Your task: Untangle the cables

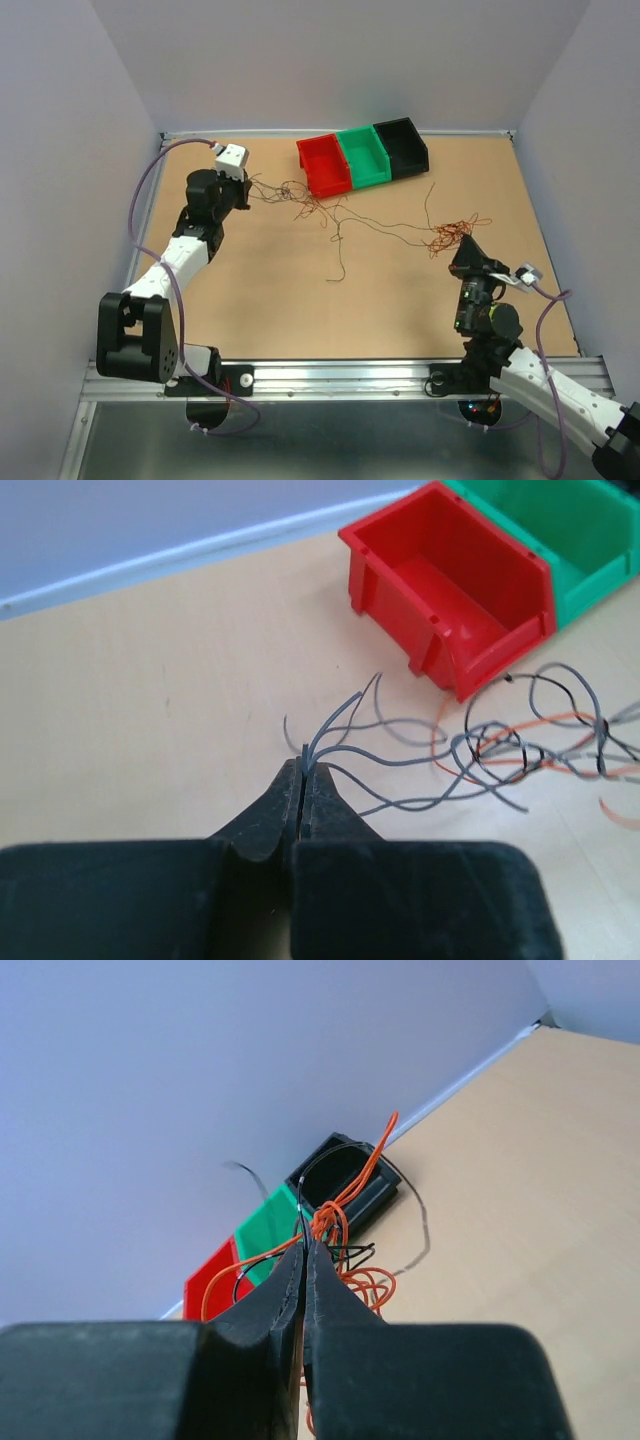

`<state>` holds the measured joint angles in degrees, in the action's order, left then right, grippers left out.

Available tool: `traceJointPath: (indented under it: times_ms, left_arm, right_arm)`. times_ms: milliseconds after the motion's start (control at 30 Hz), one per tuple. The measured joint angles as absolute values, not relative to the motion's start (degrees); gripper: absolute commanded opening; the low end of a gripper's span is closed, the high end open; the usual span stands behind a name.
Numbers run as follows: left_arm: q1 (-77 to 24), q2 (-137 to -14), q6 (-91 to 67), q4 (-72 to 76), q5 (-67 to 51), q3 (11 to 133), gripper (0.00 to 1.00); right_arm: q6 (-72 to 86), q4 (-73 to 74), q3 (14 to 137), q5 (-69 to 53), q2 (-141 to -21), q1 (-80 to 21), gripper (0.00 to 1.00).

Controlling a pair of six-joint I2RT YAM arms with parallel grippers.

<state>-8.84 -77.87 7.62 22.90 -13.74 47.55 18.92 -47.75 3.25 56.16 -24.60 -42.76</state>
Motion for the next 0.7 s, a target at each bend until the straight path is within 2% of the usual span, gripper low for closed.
traceJointPath:
  times_ms: [200,367,700]
  left_arm:
    - [-8.27,-71.44,6.48,26.13,-14.31,45.32,0.00]
    - [-7.51,-68.75,5.28,28.08,-10.09,44.23,0.00]
    - [2.85,-62.72,-4.19,31.86,0.23,40.73,0.00]
  right_arm:
    - [18.76,-38.26,3.25,56.64,-21.04,-42.76,0.00]
    - [19.79,-34.50,3.25,59.90,-21.28,-42.76,0.01]
    - [27.16,-26.17,3.33,72.31,-20.10,-42.76,0.01]
